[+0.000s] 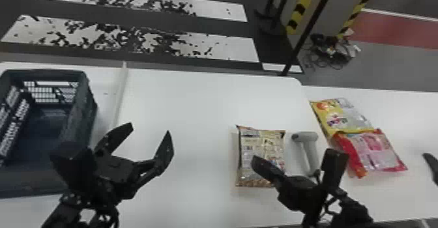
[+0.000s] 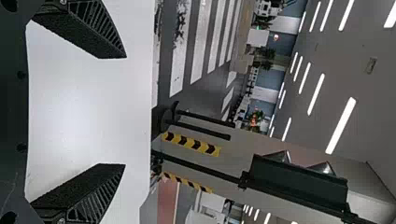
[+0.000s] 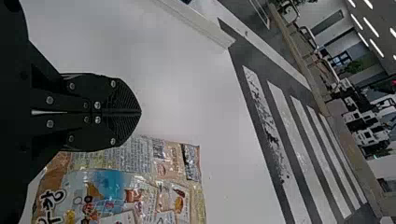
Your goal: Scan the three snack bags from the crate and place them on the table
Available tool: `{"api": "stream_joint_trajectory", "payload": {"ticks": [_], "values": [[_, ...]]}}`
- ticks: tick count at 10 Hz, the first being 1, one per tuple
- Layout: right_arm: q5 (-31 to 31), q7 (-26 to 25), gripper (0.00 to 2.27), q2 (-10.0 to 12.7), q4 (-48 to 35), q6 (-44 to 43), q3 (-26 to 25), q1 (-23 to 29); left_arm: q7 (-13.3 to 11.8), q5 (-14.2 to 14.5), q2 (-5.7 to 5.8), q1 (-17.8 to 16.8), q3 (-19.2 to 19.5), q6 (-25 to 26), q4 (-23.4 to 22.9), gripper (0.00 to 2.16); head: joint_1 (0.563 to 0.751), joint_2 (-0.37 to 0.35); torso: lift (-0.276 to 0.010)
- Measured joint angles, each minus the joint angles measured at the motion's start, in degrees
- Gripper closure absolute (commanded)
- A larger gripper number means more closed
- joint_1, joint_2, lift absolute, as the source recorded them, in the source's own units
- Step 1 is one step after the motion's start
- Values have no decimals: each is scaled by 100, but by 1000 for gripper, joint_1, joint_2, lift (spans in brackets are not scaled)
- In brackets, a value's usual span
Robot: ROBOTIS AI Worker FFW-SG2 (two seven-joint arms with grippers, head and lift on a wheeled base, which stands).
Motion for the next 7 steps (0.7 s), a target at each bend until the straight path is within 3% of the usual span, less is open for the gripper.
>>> {"api": "stream_joint_trajectory", "payload": {"ticks": [7], "values": [[682, -59, 2017, -125, 1244, -1209, -4, -681, 410, -9, 35, 268, -116, 332, -646, 33, 695, -283, -62]]}}
